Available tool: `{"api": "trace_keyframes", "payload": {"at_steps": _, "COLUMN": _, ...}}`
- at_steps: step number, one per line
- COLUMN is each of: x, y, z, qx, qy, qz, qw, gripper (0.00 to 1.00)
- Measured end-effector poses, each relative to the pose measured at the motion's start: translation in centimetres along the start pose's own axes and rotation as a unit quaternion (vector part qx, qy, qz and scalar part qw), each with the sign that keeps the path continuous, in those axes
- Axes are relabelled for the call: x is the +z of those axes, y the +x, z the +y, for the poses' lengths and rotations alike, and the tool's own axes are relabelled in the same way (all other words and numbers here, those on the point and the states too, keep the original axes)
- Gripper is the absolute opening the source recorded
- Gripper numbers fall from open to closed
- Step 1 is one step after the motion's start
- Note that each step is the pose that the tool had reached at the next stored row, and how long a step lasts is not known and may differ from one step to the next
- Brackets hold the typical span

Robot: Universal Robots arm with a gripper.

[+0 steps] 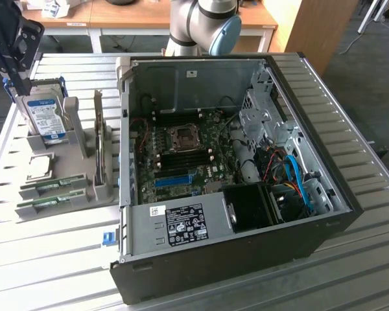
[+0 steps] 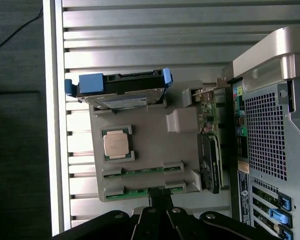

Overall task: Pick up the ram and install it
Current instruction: 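Pick up the ram and move it above insertion slot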

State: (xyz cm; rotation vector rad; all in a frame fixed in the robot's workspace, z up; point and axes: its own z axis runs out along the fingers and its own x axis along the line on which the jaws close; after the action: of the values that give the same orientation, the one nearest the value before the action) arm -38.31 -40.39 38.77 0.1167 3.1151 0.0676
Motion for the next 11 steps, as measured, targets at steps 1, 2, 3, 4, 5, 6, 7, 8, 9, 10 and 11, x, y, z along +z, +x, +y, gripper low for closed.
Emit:
{"api": "trace_keyframes", "payload": {"at_steps": 1, "x": 0.0, "y": 0.0, "z": 0.0, "qx": 0.0, "qy": 0.0, "qz": 0.0, "qw": 1.0, "gripper": 0.11}}
{"api": "trace_keyframes", "payload": {"at_steps": 2, "x": 0.0, "y": 0.0, "z": 0.0, "qx": 0.0, "qy": 0.0, "qz": 0.0, "qw": 1.0, "gripper": 0.11}}
{"api": "trace_keyframes", "payload": {"at_steps": 3, "x": 0.0, "y": 0.0, "z": 0.0, "qx": 0.0, "qy": 0.0, "qz": 0.0, "qw": 1.0, "gripper": 0.11}}
{"api": "trace_keyframes", "payload": {"at_steps": 4, "x": 0.0, "y": 0.0, "z": 0.0, "qx": 0.0, "qy": 0.0, "qz": 0.0, "qw": 1.0, "gripper": 0.11}}
{"api": "trace_keyframes", "payload": {"at_steps": 5, "x": 0.0, "y": 0.0, "z": 0.0, "qx": 0.0, "qy": 0.0, "qz": 0.0, "qw": 1.0, "gripper": 0.11}}
{"api": "trace_keyframes", "payload": {"at_steps": 6, "x": 0.0, "y": 0.0, "z": 0.0, "qx": 0.0, "qy": 0.0, "qz": 0.0, "qw": 1.0, "gripper": 0.11}}
{"api": "trace_keyframes", "payload": {"at_steps": 7, "x": 0.0, "y": 0.0, "z": 0.0, "qx": -0.003, "qy": -0.0001, "qz": 0.0001, "qw": 1.0, "gripper": 0.11}}
{"api": "trace_keyframes", "payload": {"at_steps": 8, "x": 0.0, "y": 0.01, "z": 0.0, "qx": -0.007, "qy": -0.0001, "qz": 0.0003, "qw": 1.0, "gripper": 0.11}}
{"api": "trace_keyframes", "payload": {"at_steps": 9, "x": 0.0, "y": 0.01, "z": 0.0, "qx": -0.012, "qy": -0.0002, "qz": 0.0005, "qw": 0.9999, "gripper": 0.11}}
{"api": "trace_keyframes", "payload": {"at_steps": 10, "x": 0.0, "y": 0.01, "z": 0.0, "qx": -0.016, "qy": -0.0003, "qz": 0.0007, "qw": 0.9999, "gripper": 0.11}}
{"api": "trace_keyframes", "payload": {"at_steps": 11, "x": 0.0, "y": 0.0, "z": 0.0, "qx": -0.019, "qy": -0.0004, "qz": 0.0009, "qw": 0.9998, "gripper": 0.11}}
